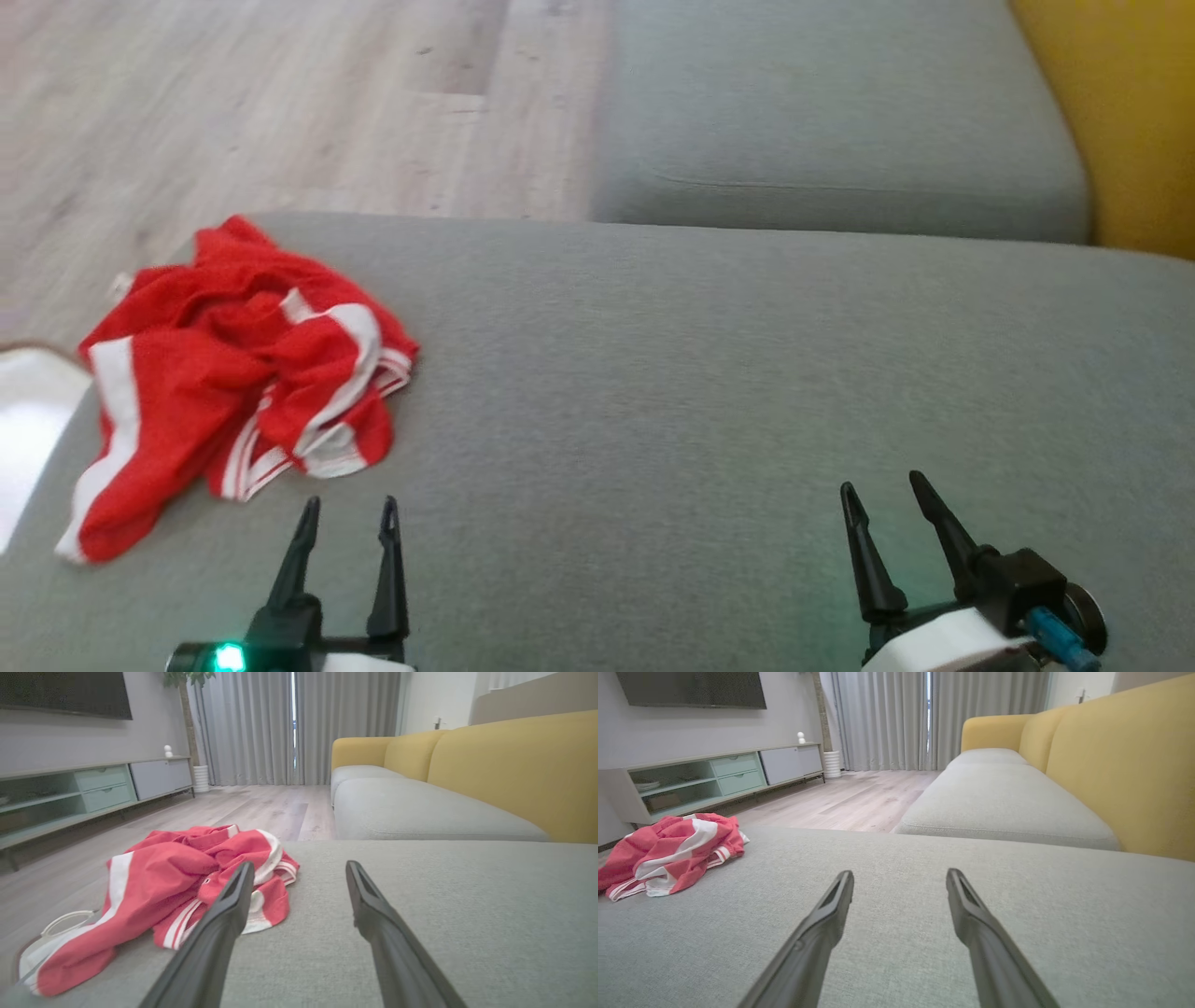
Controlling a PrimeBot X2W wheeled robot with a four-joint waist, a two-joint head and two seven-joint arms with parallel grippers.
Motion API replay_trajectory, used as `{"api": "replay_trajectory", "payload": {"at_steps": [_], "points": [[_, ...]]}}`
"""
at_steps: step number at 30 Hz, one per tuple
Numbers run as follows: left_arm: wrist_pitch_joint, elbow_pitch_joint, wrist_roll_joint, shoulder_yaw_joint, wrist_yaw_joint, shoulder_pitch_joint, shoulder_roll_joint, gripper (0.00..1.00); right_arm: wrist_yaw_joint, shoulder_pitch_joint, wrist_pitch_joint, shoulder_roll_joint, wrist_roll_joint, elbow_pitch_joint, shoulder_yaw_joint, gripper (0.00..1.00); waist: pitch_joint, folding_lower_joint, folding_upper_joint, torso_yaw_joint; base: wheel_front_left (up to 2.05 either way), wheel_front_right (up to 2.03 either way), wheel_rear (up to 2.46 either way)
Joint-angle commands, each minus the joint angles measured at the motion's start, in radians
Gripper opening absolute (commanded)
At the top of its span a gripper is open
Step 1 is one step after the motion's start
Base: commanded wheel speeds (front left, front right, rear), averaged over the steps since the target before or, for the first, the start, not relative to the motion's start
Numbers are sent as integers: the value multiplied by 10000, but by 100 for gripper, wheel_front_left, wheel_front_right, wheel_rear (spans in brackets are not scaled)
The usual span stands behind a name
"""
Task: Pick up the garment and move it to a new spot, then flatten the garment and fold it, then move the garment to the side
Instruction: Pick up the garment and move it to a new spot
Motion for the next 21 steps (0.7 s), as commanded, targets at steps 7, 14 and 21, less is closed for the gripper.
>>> {"api": "replay_trajectory", "payload": {"at_steps": [7,14,21], "points": [[-95,-252,171,625,-155,-319,109,100,77,-344,-109,-93,170,-301,384,100,-78,1,0,1326,0,0,0],[-95,-455,237,806,-162,-179,105,100,77,-367,-109,-93,280,-325,387,100,-40,1,0,2239,0,0,0],[-95,-671,317,1033,-134,-110,131,100,77,-483,-109,-93,307,-310,459,100,107,1,0,2601,0,0,0]]}}
